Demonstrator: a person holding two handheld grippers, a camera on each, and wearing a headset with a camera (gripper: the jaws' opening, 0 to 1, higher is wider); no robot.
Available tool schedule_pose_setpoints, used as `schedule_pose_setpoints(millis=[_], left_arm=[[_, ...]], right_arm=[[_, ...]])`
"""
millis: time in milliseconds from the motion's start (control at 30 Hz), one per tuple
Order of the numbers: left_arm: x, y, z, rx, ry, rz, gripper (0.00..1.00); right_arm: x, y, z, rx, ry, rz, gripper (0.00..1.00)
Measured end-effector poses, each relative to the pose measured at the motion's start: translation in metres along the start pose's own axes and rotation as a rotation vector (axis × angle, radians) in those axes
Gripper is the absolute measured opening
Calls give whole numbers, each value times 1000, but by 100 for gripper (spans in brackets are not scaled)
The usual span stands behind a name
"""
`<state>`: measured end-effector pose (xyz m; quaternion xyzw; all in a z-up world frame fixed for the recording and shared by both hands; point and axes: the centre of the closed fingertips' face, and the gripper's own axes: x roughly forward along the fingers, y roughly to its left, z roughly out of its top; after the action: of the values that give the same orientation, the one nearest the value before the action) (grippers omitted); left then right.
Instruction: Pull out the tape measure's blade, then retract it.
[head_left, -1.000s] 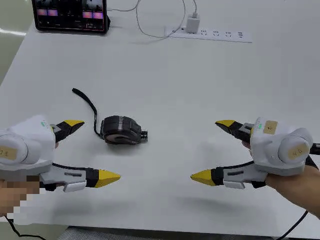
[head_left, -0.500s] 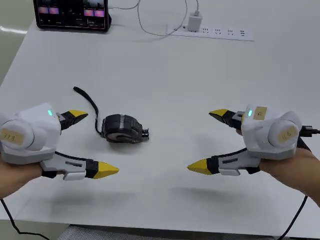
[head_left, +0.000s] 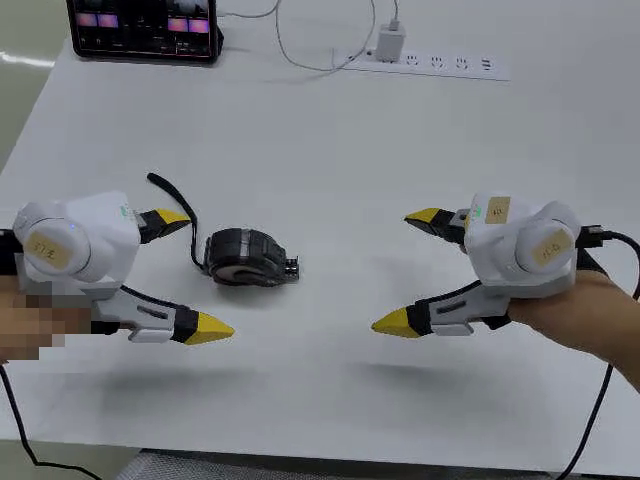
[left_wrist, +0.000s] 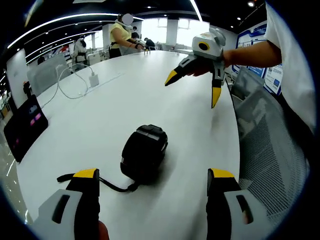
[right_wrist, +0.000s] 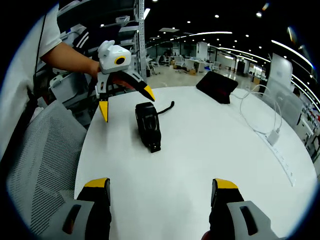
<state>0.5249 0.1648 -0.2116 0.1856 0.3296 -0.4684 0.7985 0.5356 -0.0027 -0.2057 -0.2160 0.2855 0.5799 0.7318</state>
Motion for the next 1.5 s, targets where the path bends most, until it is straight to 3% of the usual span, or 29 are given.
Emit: schedule_pose_setpoints(millis=[300,633,867,1133,1500], left_arm=[[11,3,-6,60,66,-36,84],[19,11,-7,116,112,-55,73],[26,12,-6,119,125,-78,67],[31,10,-7,146,138,-106,50],[37,10,-9,148,162,-128,41]], right_arm=[[7,-2,2,-32,19,24,80],[12,-5,3,-43,22,36,79],[15,-5,2,-41,24,41,78],[17,-4,2,-43,27,47,78],[20,-2,4,-43,26,56,77]])
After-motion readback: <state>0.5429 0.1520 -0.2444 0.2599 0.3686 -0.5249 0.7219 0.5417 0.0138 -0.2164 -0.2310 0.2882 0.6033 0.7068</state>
